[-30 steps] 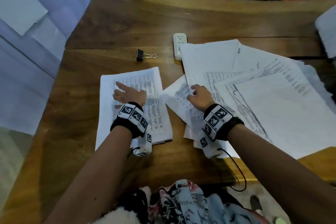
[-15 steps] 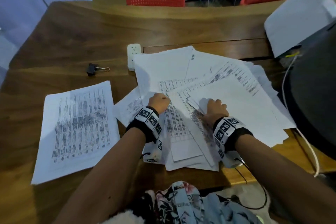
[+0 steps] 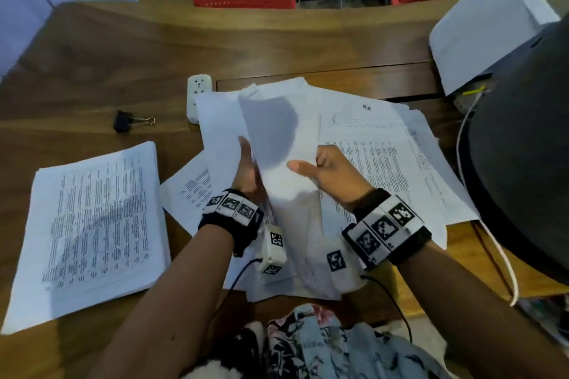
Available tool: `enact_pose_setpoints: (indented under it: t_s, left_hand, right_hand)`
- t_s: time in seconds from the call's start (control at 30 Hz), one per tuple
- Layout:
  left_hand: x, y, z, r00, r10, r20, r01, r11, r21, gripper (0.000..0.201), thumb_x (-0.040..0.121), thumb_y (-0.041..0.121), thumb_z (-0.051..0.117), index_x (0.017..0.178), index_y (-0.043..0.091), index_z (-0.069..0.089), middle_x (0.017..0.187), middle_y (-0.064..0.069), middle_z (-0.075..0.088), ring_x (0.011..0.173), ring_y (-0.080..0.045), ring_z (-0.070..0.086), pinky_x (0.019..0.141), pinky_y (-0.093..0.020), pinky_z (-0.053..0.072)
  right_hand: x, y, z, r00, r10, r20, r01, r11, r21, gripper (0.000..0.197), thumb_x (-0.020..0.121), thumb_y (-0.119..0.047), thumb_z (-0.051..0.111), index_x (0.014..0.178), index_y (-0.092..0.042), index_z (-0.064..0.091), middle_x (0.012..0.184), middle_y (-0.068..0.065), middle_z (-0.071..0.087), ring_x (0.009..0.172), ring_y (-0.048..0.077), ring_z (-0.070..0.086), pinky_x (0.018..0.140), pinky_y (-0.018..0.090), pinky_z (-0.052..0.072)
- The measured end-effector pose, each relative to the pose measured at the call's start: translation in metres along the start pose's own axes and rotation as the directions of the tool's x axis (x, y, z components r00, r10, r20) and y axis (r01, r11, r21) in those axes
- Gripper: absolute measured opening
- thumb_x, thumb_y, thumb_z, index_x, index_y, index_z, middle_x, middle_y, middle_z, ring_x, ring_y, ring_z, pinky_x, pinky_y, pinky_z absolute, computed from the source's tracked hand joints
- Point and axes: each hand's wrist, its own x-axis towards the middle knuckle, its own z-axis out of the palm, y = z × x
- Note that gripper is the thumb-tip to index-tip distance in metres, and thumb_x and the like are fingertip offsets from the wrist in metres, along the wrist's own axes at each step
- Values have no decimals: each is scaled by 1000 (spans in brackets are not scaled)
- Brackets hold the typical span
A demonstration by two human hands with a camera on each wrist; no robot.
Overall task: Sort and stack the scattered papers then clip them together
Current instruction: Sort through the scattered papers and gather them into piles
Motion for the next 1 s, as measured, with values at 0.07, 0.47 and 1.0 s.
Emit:
enact_pose_setpoints:
  t_s: [0.07,0.47,1.0]
  left_hand:
    - [0,9,-18,999,9,-31,-10,1000,-20,91,64,86,45,127,19,46,115,-13,54,106,-30,48,89,-42,47]
    - [0,29,-65,963,90,-253,-55,989,139,40,89,8,57,129,2,53,124,-18,59,113,-36,58,87,-42,54]
    - [-33,120,17,852,522,44,-513,814,273,24,88,-1,55,80,19,66,69,11,68,68,-2,62,67,-20,52]
  right_hand:
    - [-1,-17,-5,999,-28,44,21,987,162,67,92,3,47,30,-21,55,30,-12,45,26,-3,39,35,6,29]
    - [43,69,-59,893,313,-322,-278,948,153,34,85,-1,61,55,-10,48,39,-4,49,37,7,46,48,19,40]
    - [63,49,-52,840,199,-504,-298,947,-121,27,90,-29,56,103,-7,51,100,11,54,71,18,54,65,29,47]
